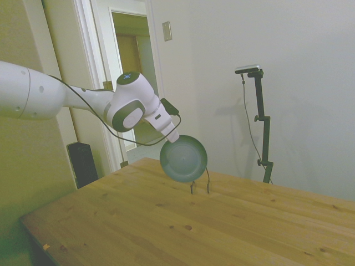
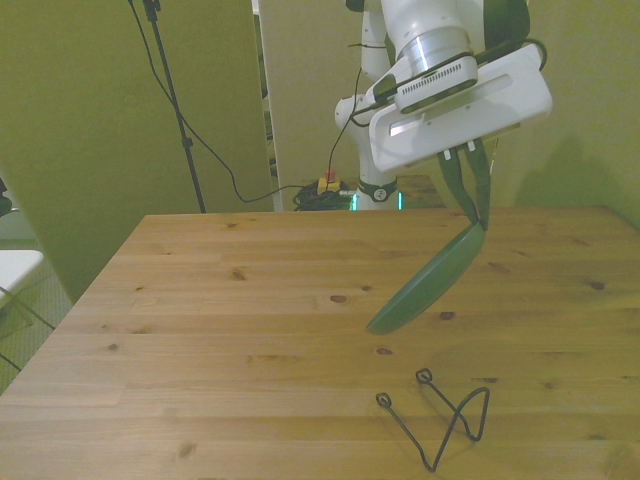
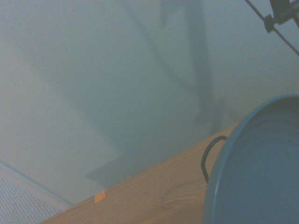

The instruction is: Load the plate

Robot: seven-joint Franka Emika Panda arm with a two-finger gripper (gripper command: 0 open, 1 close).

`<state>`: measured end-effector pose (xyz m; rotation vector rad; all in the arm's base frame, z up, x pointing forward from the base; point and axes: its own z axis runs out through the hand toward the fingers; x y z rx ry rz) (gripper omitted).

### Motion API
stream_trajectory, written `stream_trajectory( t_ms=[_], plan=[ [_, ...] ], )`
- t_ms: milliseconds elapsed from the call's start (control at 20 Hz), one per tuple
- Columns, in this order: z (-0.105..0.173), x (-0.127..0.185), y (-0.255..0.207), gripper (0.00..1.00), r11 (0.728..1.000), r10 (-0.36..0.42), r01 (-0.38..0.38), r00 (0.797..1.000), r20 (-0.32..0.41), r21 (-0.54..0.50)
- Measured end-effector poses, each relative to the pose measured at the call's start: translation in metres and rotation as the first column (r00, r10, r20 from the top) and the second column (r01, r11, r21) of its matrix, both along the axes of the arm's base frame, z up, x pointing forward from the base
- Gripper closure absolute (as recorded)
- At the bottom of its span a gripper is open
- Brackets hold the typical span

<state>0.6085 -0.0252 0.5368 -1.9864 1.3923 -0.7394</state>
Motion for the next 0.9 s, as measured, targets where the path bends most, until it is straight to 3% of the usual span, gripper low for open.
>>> stream_trajectory(
  t_ms=[150,400,900],
  plan=[
    [-0.005,-0.009,0.002,1.0,1.0,0.013,-0.013,0.995,0.099,0.002],
    [0.0,-0.012,0.007,1.0,0.999,0.016,-0.022,0.979,0.203,0.029],
    [-0.01,-0.009,0.002,1.0,0.999,0.033,-0.041,0.973,0.229,0.029]
  ],
)
